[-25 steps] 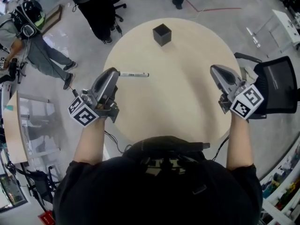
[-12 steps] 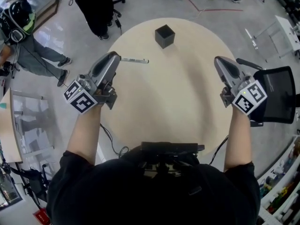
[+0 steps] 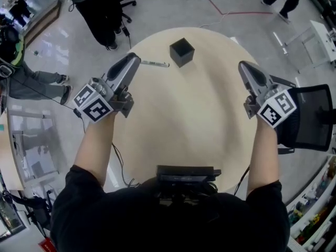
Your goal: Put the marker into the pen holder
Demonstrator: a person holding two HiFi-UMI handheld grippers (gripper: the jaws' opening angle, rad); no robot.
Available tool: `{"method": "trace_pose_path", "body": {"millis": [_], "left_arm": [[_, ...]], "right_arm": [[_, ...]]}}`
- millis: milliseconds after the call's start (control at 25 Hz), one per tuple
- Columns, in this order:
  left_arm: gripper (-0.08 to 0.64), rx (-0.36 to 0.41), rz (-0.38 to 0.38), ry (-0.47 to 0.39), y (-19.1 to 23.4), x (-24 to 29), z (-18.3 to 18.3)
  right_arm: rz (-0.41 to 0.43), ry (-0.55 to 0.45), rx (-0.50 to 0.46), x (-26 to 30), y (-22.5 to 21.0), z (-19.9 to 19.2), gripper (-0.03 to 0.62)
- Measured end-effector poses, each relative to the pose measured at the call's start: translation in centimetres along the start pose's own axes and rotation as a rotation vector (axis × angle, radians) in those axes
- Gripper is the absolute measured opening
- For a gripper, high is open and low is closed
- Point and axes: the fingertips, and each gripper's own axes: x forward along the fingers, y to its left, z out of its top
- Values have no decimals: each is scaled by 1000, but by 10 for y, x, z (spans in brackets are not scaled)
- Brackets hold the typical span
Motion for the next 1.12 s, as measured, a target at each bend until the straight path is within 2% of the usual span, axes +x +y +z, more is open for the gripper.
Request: {"method": "trace_pose_path", "body": {"millis": [240, 480, 680, 880, 960, 1120], "left_arm": [[72, 12, 4, 26, 45, 37, -23], [72, 19, 24, 44, 98, 79, -54], [72, 98, 41, 80, 130, 99, -74], [72, 151, 46, 143, 125, 117, -96], [72, 177, 37, 169, 132, 126, -113], [72, 211, 7, 233, 178, 141, -170]], "right_arm": [[-75, -24, 44, 10, -49, -30, 3], [-97, -4, 65, 28, -82, -78, 3], [-92, 11, 125, 38, -82, -120, 3], [-89, 50, 147, 19, -78, -135, 2], [-95, 45, 146, 18, -85, -143, 3], [-95, 52, 173, 47, -107, -193, 3]]}}
